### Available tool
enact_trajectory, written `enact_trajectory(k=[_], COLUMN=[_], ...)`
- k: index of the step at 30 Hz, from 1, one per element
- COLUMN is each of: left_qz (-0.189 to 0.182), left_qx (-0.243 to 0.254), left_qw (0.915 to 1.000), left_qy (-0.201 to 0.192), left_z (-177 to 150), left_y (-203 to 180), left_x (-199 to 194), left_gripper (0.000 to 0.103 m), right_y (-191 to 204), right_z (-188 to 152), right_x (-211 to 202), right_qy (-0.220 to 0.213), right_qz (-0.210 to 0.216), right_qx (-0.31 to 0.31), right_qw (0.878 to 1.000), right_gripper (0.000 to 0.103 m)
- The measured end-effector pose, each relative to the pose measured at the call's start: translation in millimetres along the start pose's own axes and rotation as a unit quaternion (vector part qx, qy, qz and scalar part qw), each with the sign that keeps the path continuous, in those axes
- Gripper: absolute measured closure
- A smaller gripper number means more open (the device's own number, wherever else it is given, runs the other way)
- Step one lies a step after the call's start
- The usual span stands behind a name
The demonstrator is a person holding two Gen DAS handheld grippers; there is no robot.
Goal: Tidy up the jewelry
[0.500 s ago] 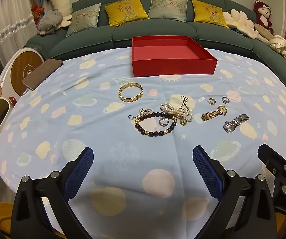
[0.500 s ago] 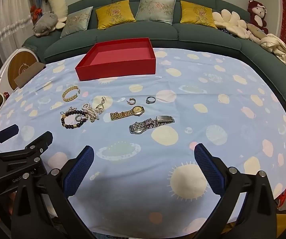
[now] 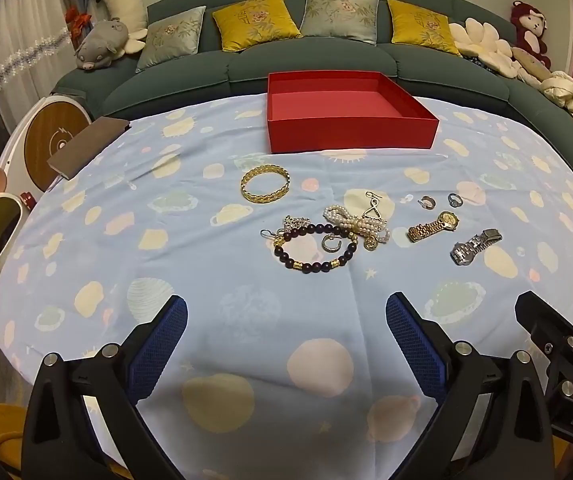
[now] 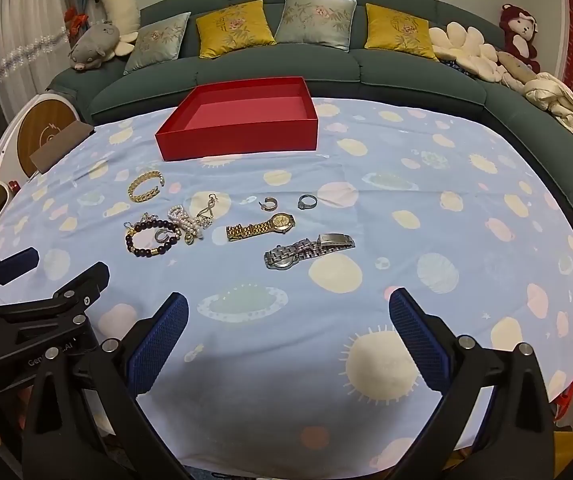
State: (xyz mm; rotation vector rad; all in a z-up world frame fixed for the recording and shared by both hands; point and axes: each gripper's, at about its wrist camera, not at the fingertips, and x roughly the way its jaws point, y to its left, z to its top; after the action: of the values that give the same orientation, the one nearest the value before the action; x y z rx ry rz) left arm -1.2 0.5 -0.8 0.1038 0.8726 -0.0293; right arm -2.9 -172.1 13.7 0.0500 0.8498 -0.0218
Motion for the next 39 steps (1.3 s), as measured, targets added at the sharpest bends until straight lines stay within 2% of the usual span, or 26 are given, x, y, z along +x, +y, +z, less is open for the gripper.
enact_trajectory(k=[3,39], left_qz=[0.001,-0.003], left_qx=[-0.003,-0.023], left_qw=[1.0000,0.9997], left_qy=[0.001,0.003], left_z=[0.4,-1.5], left_y=[0.7,7.5], left_x=[1.6,2.3], left_gripper=[0.005,0.005], right_y=[5.5,8.3], right_z=[-5.5,-3.9], right_x=[-10.8,-14.3], right_qy=[-0.006,-0.012], right_qz=[-0.003,0.002], right_qx=[-0.002,-0.003], right_qw=[1.000,1.000], right_gripper=[0.005,0.005])
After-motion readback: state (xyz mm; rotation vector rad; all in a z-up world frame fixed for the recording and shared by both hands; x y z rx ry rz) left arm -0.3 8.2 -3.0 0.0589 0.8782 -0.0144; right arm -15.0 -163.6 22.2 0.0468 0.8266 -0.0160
